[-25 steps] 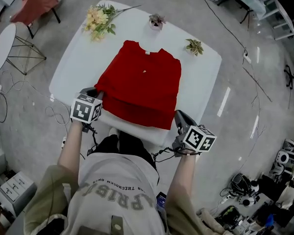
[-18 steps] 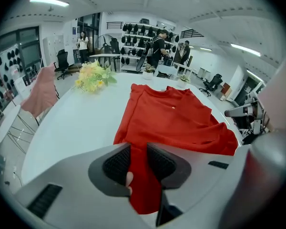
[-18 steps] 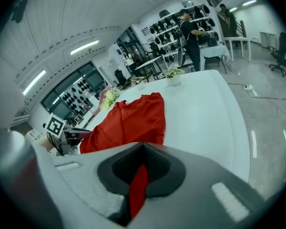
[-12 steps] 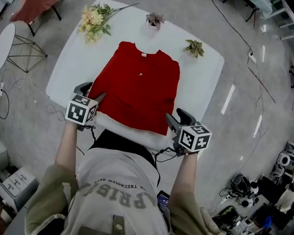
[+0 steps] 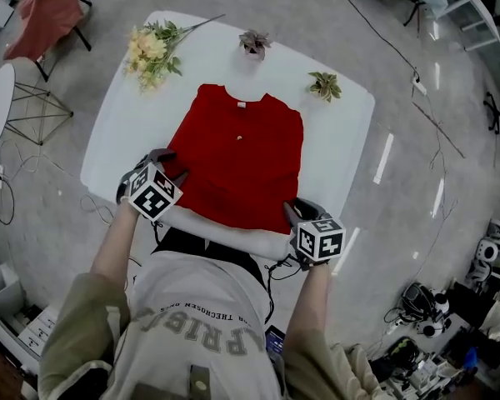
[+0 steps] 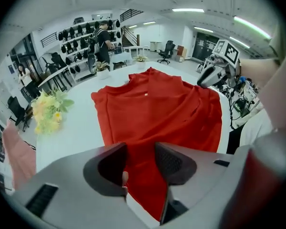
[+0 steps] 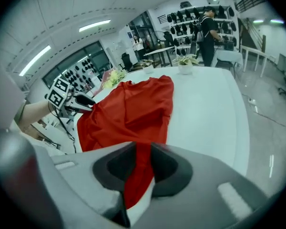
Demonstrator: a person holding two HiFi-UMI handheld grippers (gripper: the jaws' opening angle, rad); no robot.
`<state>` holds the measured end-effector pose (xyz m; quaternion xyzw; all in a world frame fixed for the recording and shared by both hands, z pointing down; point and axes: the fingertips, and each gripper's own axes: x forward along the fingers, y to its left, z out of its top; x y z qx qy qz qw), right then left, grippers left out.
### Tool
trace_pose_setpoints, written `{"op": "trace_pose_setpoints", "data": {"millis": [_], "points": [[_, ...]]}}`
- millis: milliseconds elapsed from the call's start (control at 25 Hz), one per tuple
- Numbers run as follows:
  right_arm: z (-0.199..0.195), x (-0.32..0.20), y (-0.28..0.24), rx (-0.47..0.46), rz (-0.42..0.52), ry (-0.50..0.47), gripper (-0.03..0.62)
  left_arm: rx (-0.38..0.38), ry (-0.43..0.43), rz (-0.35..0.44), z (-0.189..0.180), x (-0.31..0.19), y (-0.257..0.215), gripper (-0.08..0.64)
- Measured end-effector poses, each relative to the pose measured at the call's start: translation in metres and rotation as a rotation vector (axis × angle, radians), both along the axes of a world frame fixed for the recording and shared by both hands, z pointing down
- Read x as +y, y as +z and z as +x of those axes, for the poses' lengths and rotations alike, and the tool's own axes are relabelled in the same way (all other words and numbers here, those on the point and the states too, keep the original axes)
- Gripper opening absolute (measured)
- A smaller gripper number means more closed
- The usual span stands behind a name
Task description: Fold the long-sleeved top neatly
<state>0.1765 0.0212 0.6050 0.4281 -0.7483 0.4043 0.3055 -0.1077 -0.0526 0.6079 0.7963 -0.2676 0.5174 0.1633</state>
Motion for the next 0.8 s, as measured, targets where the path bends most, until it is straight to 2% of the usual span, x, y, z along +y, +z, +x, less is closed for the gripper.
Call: {"op": "trace_pose_setpoints", "data": {"millis": [40, 80, 120, 200, 320, 400, 480, 520, 720, 760, 800], "points": [[0.005, -0.002, -0.003, 0.035, 0.022, 0.02, 0.039, 0.012, 0.0, 0.017, 0.001, -0.001, -0.004, 0.165], [0.009, -0.004, -0.008, 0.067, 0.046, 0.038, 0.002, 0.025, -0.001, 0.046, 0.001, -0.002, -0.009, 0.096], [0.012, -0.006, -0.014, 0.086, 0.069, 0.055, 0.002, 0.044, -0.004, 0.077, 0.001, -0.003, -0.016, 0.061], [0.016, -0.011, -0.027, 0.086, 0.105, 0.092, 0.002, 0.091, -0.021, 0.117, 0.001, -0.006, -0.026, 0.04], [0.021, -0.014, -0.035, 0.092, 0.134, 0.137, 0.002, 0.148, -0.064, 0.126, -0.001, -0.01, -0.031, 0.035], [0.015, -0.01, -0.03, 0.069, 0.122, 0.121, 0.011, 0.165, -0.084, 0.116, -0.002, -0.01, -0.029, 0.035], [-0.001, -0.004, -0.018, 0.006, 0.068, 0.076, 0.169, 0.166, -0.086, 0.116, -0.002, -0.009, -0.029, 0.035], [-0.007, -0.002, -0.012, -0.008, 0.045, 0.06, 0.207, 0.168, -0.086, 0.12, -0.002, -0.008, -0.03, 0.034], [-0.011, -0.003, 0.011, 0.038, -0.028, 0.049, 0.202, 0.189, -0.1, 0.142, -0.002, -0.006, -0.039, 0.032], [-0.011, -0.004, 0.012, 0.031, -0.033, 0.052, 0.172, 0.19, -0.102, 0.148, -0.001, -0.006, -0.041, 0.032], [-0.012, -0.005, 0.01, 0.026, -0.026, 0.057, 0.111, 0.192, -0.104, 0.156, -0.001, -0.007, -0.044, 0.032]]}}
